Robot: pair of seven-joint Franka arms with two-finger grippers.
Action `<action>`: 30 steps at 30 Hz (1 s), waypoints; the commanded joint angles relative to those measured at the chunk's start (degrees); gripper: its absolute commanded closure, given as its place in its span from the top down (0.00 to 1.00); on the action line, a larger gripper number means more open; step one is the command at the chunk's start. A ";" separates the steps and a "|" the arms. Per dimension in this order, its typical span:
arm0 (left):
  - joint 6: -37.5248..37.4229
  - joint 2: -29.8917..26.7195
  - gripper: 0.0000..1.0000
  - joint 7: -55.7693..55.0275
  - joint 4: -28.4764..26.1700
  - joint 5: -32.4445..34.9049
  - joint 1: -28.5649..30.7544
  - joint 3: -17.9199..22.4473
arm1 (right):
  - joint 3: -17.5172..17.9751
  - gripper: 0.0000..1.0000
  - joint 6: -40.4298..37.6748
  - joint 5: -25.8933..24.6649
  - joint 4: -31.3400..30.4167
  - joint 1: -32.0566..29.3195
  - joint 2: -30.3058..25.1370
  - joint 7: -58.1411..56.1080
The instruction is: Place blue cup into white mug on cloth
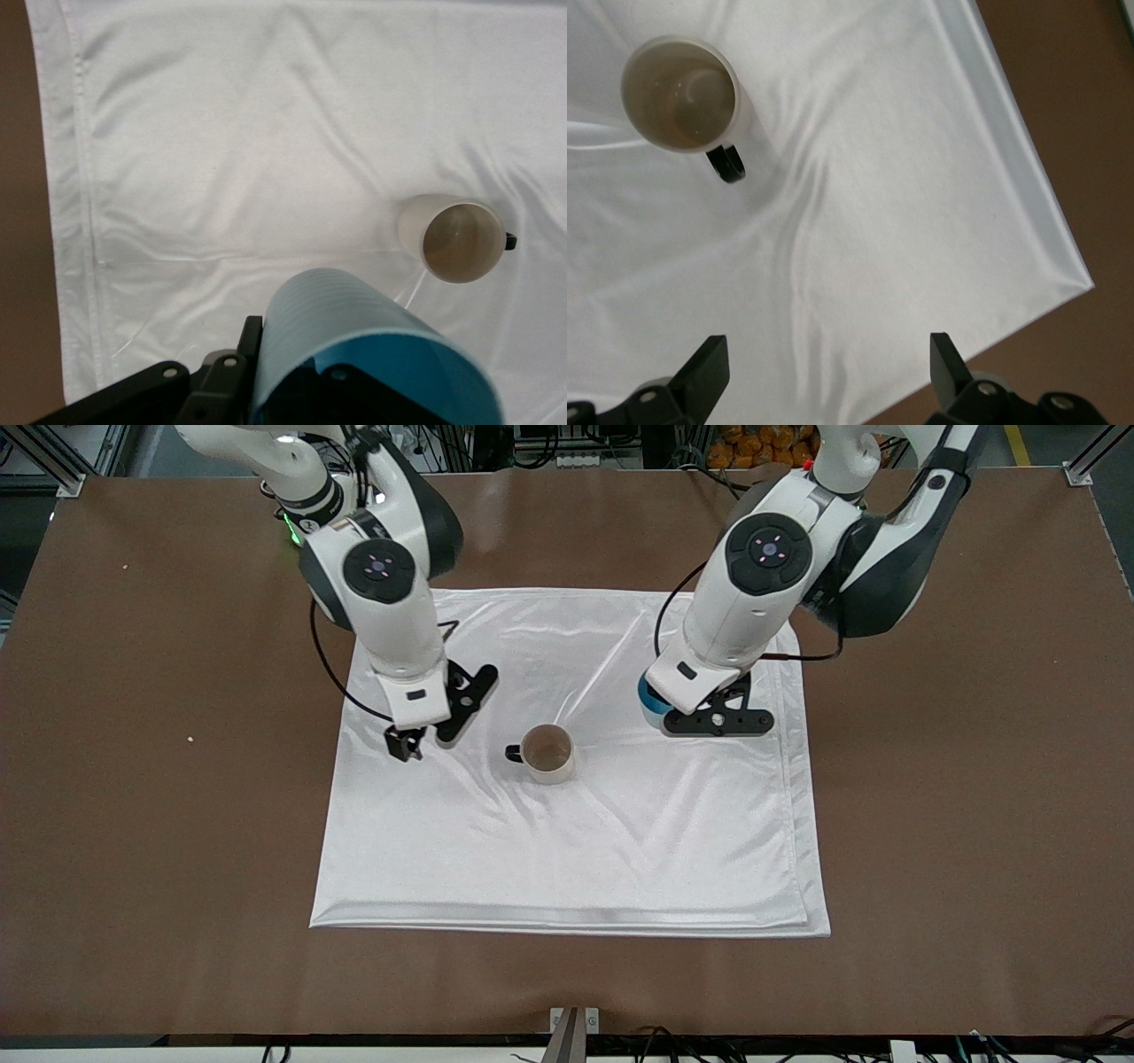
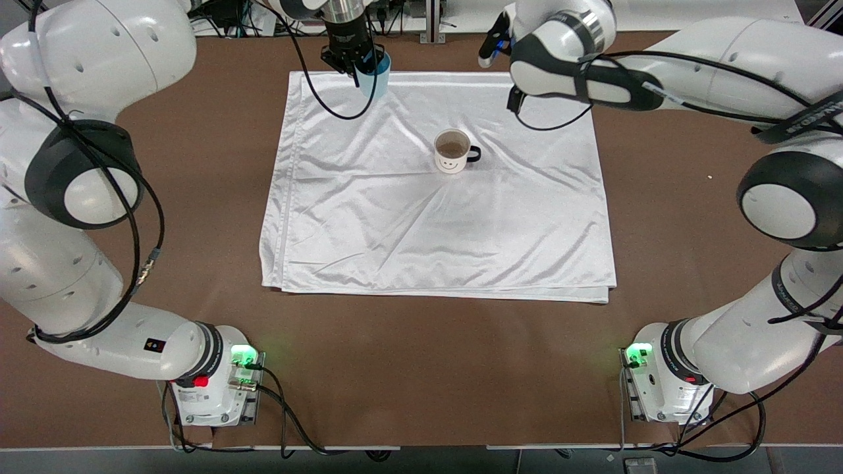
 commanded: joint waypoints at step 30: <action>20.93 15.44 0.00 -5.61 3.17 1.55 -12.45 2.31 | -0.15 1.00 -17.66 6.91 -5.58 -31.35 -24.64 7.67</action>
